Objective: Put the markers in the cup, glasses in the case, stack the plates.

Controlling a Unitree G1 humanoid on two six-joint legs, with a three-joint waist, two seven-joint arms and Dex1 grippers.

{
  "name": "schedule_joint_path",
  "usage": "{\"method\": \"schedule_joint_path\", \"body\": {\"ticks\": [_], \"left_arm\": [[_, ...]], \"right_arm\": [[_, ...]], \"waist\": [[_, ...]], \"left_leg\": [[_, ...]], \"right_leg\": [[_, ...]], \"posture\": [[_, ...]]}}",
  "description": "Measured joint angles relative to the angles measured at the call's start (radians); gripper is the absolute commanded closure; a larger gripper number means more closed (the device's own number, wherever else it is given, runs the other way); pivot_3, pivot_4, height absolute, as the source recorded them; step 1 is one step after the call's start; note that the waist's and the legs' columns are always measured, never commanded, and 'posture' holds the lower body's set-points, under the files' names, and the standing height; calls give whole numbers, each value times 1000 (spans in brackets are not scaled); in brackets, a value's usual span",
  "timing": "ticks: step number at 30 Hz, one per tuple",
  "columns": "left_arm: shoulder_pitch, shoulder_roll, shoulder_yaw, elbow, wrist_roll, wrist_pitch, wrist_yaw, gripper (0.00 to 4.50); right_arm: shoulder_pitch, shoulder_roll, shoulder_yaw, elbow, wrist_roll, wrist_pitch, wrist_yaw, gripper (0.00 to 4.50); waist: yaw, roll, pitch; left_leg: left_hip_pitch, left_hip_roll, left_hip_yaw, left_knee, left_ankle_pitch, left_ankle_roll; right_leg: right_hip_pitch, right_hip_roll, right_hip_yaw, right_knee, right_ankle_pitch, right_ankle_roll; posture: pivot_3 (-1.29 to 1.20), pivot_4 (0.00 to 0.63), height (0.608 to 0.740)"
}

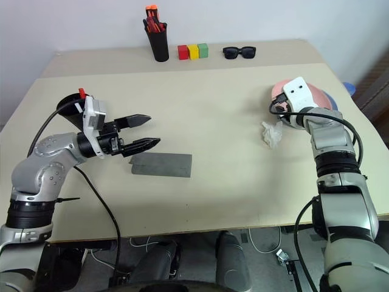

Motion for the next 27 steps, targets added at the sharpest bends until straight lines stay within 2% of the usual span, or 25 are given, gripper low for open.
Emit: {"method": "schedule_joint_path", "body": {"ticks": [1, 5, 9, 12, 15, 19, 22, 27], "left_arm": [[2, 1, 2, -5, -3, 2, 6, 0], [8, 13, 6, -25, -18, 17, 18, 0], [7, 14, 10, -23, -20, 19, 23, 0], [3, 15, 9, -17, -20, 19, 19, 0], [-5, 14, 6, -7, -19, 19, 12, 0], [-20, 13, -1, 5, -19, 19, 9, 0], [-24, 12, -5, 6, -19, 19, 8, 0], [-23, 18, -3, 6, -19, 19, 9, 0]], "right_arm": [[-4, -1, -1, 2, -2, -5, -1, 1128], [0, 0, -59, -56, 52, 45, 39, 1128], [88, -13, -123, -292, 167, 193, 144, 1128], [212, -22, -135, -475, 229, 294, 209, 1128], [313, -43, -109, -557, 218, 332, 222, 1128], [353, -55, -96, -559, 184, 363, 195, 1128], [367, -65, -60, -547, 142, 355, 188, 2019], [349, -56, -48, -521, 142, 352, 189, 4356]], "waist": [[-1, 0, 0], [-2, 0, 0], [-1, 0, 0], [2, 0, 0], [3, 0, 0], [0, 0, 0], [-3, 0, 0], [-1, 0, 0]], "left_leg": [[0, 0, 0, 0, 0, 0], [0, 0, 0, 0, 0, 0], [1, 0, 0, 0, 0, 1], [1, 0, 0, 0, -1, 1], [1, 0, 0, 1, -1, 1], [1, 0, 0, 1, -1, 1], [1, 0, 1, 1, -1, 1], [1, 0, 1, 1, -1, 1]], "right_leg": [[0, 0, 0, 0, 0, 0], [0, 0, 0, 0, 0, 0], [0, 1, 0, 0, 0, 0], [0, 1, 0, 0, 0, 0], [1, 1, 0, 0, 1, 0], [1, 1, 0, 1, 1, 0], [1, 1, 0, 1, 1, 0], [1, 1, 1, 0, 1, 0]], "posture": [[0, 150, 740], [0, 150, 740], [0, 150, 740], [0, 150, 740], [0, 150, 740], [0, 150, 740], [0, 150, 740], [0, 150, 740]]}}
